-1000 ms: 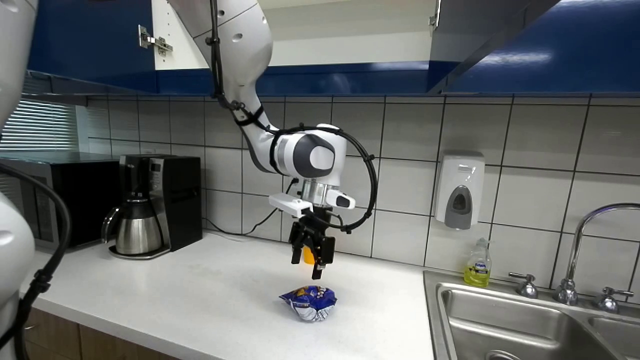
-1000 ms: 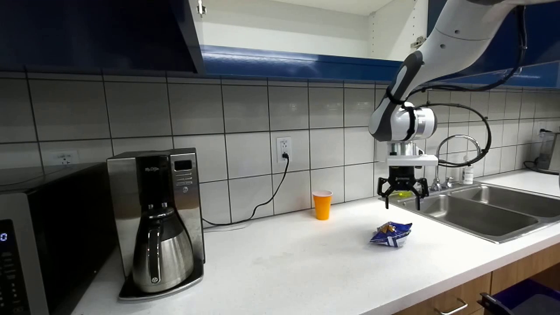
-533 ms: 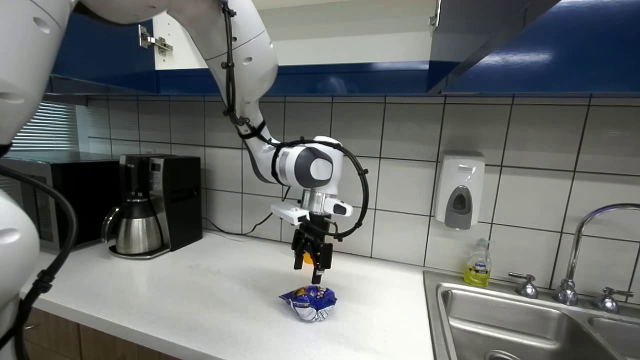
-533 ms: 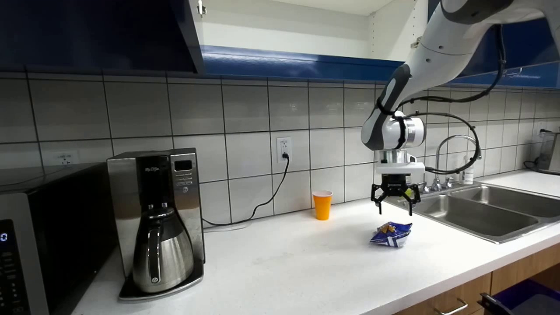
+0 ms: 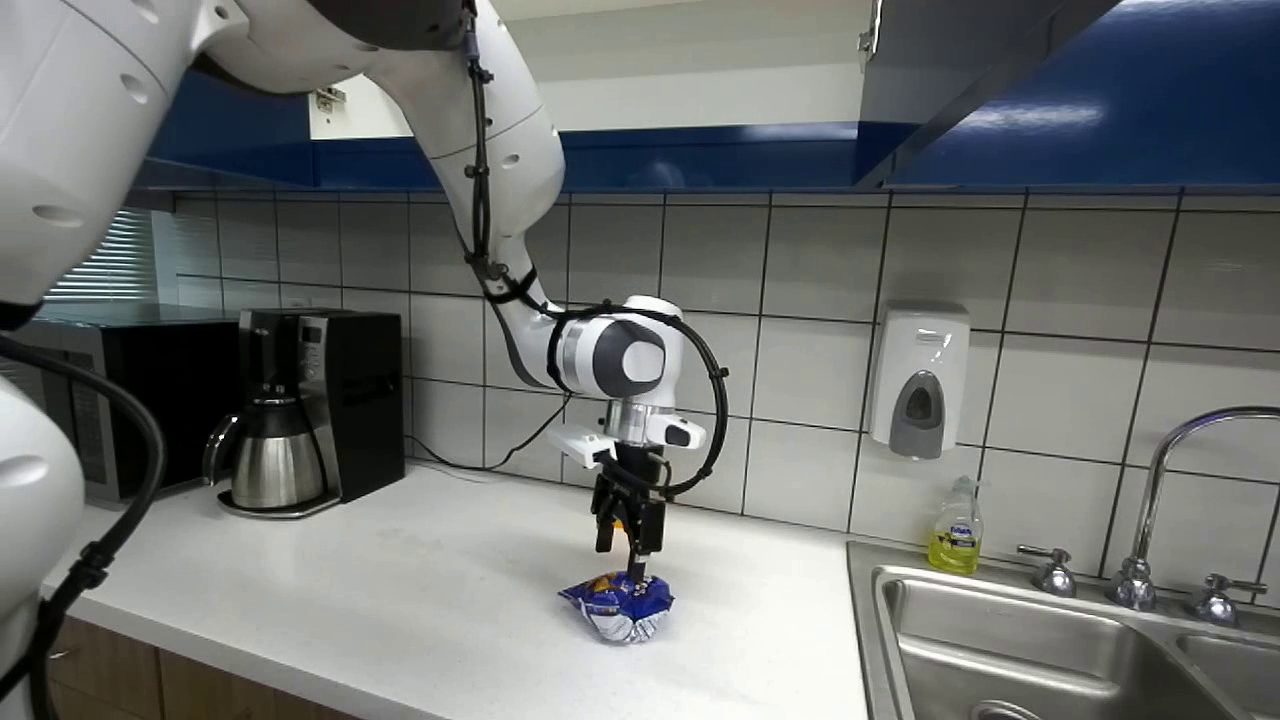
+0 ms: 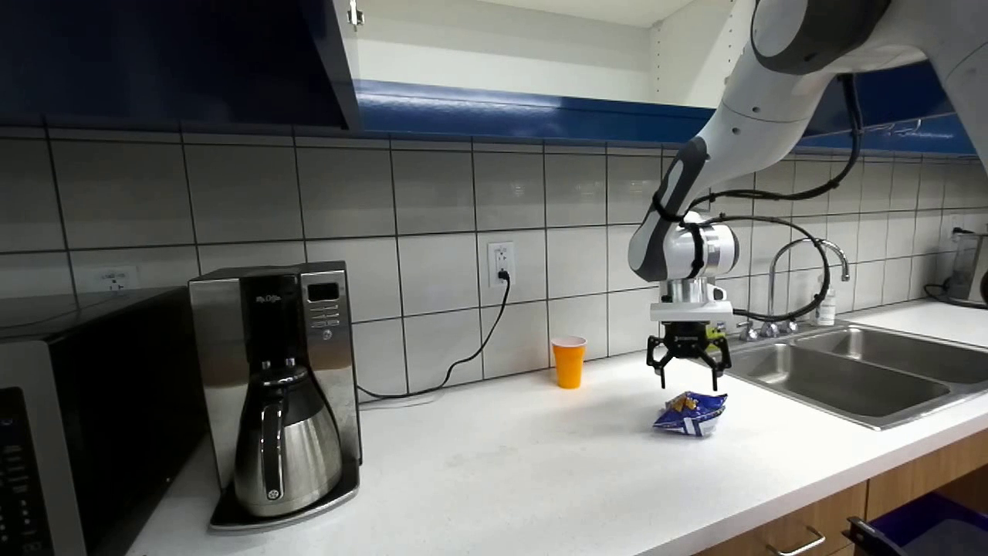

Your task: Put the packet inside the cupboard

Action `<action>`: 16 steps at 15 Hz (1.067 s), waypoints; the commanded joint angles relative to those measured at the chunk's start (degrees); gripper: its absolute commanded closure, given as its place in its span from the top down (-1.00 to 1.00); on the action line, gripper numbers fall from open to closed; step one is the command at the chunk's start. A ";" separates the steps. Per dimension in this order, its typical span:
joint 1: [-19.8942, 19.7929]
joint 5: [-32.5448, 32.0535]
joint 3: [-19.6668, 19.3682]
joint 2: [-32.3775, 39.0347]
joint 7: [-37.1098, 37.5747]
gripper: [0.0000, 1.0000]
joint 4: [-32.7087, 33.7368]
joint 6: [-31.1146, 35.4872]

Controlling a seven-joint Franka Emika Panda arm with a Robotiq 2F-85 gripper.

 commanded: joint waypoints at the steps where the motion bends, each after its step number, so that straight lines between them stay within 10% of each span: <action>1: 0.26 1.13 0.15 2.62 2.52 1.00 2.93 0.36; 16: 0.99 1.16 -0.06 7.23 5.84 1.00 7.02 0.26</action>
